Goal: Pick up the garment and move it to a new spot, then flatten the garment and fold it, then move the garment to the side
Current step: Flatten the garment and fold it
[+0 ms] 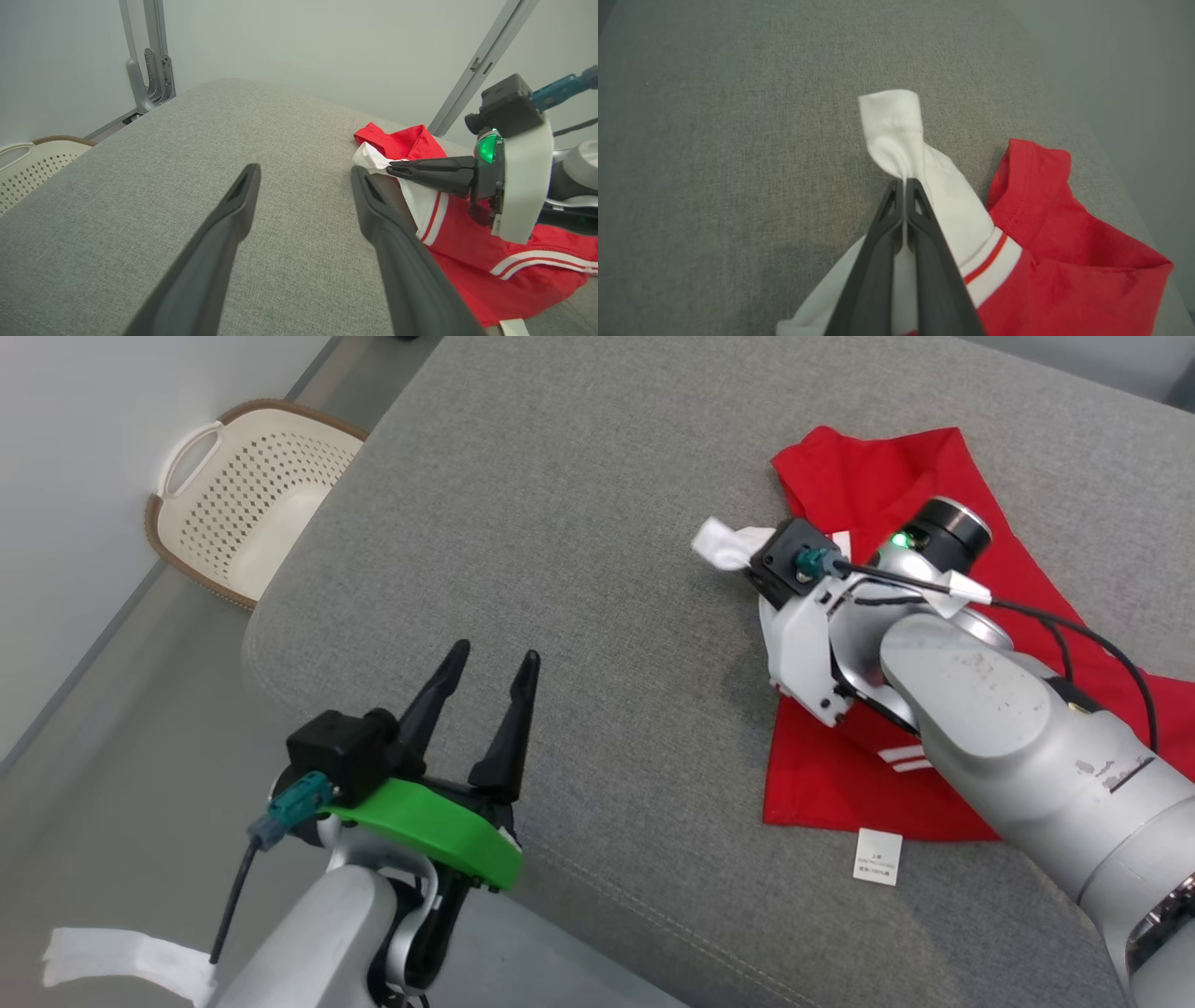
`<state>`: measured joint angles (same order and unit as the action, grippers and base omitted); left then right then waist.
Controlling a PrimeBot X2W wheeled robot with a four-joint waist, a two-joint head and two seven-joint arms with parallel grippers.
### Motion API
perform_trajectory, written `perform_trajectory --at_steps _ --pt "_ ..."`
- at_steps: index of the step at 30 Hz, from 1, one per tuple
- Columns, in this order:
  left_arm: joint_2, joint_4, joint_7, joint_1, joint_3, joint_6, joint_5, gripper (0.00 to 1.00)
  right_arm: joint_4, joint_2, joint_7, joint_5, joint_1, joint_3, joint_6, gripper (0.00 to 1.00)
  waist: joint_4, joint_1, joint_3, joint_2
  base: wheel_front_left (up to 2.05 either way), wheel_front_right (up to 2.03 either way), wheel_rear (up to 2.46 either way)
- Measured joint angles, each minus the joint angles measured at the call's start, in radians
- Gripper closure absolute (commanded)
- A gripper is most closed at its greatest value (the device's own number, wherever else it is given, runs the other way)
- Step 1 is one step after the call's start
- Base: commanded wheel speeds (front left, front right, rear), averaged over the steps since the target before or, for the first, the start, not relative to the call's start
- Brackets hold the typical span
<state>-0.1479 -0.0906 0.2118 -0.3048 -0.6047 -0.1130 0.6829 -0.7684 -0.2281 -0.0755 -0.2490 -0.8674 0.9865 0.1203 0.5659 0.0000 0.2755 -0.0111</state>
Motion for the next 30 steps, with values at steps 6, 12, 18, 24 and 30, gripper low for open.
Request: perform_trajectory --at_steps 6,12,18,24,30 --pt "-0.048 0.001 0.0 0.0 0.033 0.0 0.0 0.0 0.094 0.01 0.061 -0.019 -0.03 -0.048 -0.026 1.0 -0.036 0.0 -0.014 0.0 0.0 0.0 0.0" --pt "-0.062 0.001 -0.017 -0.001 0.027 0.003 0.0 0.0 0.202 -0.037 0.126 -0.057 -0.012 -0.109 -0.08 1.0 -0.102 0.0 -0.031 0.0 0.0 0.0 0.0" --pt "-0.078 -0.001 -0.038 -0.004 0.02 0.017 -0.001 0.0 0.343 -0.023 0.178 -0.252 0.187 -0.247 -0.127 1.0 -0.177 0.0 -0.052 0.0 0.0 0.0 0.0" --pt "-0.097 -0.011 -0.068 -0.018 0.021 0.023 -0.001 0.0 0.465 -0.061 0.181 -0.371 0.422 -0.326 -0.191 1.0 -0.255 0.0 -0.073 0.0 0.0 0.0 0.0" --pt "-0.116 -0.023 -0.092 -0.027 0.015 0.038 -0.001 0.0 0.599 -0.162 0.217 -0.405 0.586 -0.421 -0.238 1.0 -0.336 0.0 -0.09 0.0 0.0 0.0 0.0"
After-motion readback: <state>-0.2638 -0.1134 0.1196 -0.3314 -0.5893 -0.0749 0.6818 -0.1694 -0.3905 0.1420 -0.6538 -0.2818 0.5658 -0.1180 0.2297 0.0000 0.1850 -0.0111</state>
